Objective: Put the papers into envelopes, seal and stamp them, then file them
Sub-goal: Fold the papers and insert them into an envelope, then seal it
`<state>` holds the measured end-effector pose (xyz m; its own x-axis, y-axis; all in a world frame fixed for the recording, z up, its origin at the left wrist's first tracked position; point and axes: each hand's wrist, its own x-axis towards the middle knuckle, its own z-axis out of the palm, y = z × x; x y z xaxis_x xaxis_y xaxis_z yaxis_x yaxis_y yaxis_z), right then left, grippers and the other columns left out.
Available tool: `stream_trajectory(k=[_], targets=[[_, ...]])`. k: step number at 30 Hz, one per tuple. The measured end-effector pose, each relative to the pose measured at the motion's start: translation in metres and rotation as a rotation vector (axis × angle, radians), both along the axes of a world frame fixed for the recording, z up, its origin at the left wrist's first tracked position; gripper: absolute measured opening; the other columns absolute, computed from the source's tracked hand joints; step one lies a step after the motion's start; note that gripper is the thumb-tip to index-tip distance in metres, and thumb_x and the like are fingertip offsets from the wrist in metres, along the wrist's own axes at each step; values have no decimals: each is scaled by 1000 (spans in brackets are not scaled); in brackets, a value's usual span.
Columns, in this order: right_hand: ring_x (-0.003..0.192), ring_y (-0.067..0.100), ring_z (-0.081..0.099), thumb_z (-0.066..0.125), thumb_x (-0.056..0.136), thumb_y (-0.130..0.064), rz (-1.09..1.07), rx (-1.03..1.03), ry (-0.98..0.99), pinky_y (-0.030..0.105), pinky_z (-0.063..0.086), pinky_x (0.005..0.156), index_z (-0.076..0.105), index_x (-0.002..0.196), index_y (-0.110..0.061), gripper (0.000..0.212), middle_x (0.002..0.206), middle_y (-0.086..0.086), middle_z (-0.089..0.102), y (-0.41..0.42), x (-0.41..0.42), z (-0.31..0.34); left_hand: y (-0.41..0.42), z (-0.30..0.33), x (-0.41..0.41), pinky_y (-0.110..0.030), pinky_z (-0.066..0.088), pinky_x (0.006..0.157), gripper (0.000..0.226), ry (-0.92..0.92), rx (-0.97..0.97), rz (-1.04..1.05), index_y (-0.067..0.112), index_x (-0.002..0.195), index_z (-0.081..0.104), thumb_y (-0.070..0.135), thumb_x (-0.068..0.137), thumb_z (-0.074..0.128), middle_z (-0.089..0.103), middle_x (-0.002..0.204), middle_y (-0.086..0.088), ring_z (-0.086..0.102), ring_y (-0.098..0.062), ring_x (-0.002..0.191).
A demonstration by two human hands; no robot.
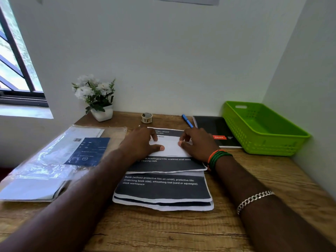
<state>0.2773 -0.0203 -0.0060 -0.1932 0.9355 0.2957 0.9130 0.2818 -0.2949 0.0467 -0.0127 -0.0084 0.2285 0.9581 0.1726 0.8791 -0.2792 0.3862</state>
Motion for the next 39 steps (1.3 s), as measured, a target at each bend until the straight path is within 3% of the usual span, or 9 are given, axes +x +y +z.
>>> stream_trajectory(k=[8, 12, 16, 19, 23, 30, 34, 39], targets=[[114, 18, 51, 61, 92, -48, 5, -11, -15, 46, 40, 98, 65, 102, -36, 17, 114, -9, 59, 2, -1, -1, 0, -1, -1, -37, 50, 92, 39, -6, 10, -7, 30, 105, 66, 57, 80, 78, 58, 112, 5, 55, -15, 107], [102, 14, 59, 66, 87, -36, 96, 6, 186, 45, 46, 96, 63, 94, -31, 9, 101, -15, 65, 3, -3, 0, -1, -1, -1, -36, 49, 92, 38, -18, 52, -25, 35, 112, 64, 56, 83, 75, 56, 117, 9, 54, -12, 109], [91, 10, 64, 74, 83, -17, 181, 0, 442, 26, 48, 85, 70, 95, -18, 13, 94, -7, 70, -2, -5, 5, -9, 3, 15, -27, 39, 82, 18, -155, 338, -123, 33, 109, 68, 41, 93, 69, 59, 111, 16, 52, -4, 101], [83, 4, 65, 77, 80, -12, 200, -15, 614, 18, 47, 76, 72, 88, -18, 11, 89, -7, 72, -4, -8, 10, -13, 7, 24, -23, 39, 75, 3, -289, 420, -156, 31, 96, 70, 28, 94, 68, 65, 96, 16, 58, -4, 89], [83, 10, 68, 80, 78, -10, 215, -17, 703, 25, 53, 76, 74, 85, -16, 11, 87, -2, 75, -3, -9, 8, -8, 5, 18, -24, 38, 70, 6, -283, 372, -123, 27, 93, 71, 31, 95, 67, 68, 91, 15, 59, -6, 85], [81, 12, 70, 85, 72, -8, 161, -42, 814, 35, 56, 83, 76, 76, -18, 14, 84, -2, 77, 4, 3, -5, 7, 5, -20, -37, 52, 84, 10, -141, 146, -63, 33, 91, 71, 41, 96, 65, 68, 91, 17, 63, -8, 91], [77, 8, 69, 85, 73, -7, 143, -48, 811, 30, 56, 80, 76, 76, -19, 15, 80, -4, 76, 8, 13, -2, 15, 1, -45, -45, 55, 84, 15, -193, 109, 9, 33, 81, 66, 34, 96, 66, 67, 84, 14, 62, -9, 86], [74, 0, 67, 83, 77, -6, 124, -60, 796, 15, 50, 71, 75, 80, -17, 14, 82, -7, 75, 8, 20, 3, 13, 3, -39, -29, 46, 70, 7, -389, 174, -36, 32, 87, 72, 29, 93, 72, 70, 87, 18, 61, -1, 84]])
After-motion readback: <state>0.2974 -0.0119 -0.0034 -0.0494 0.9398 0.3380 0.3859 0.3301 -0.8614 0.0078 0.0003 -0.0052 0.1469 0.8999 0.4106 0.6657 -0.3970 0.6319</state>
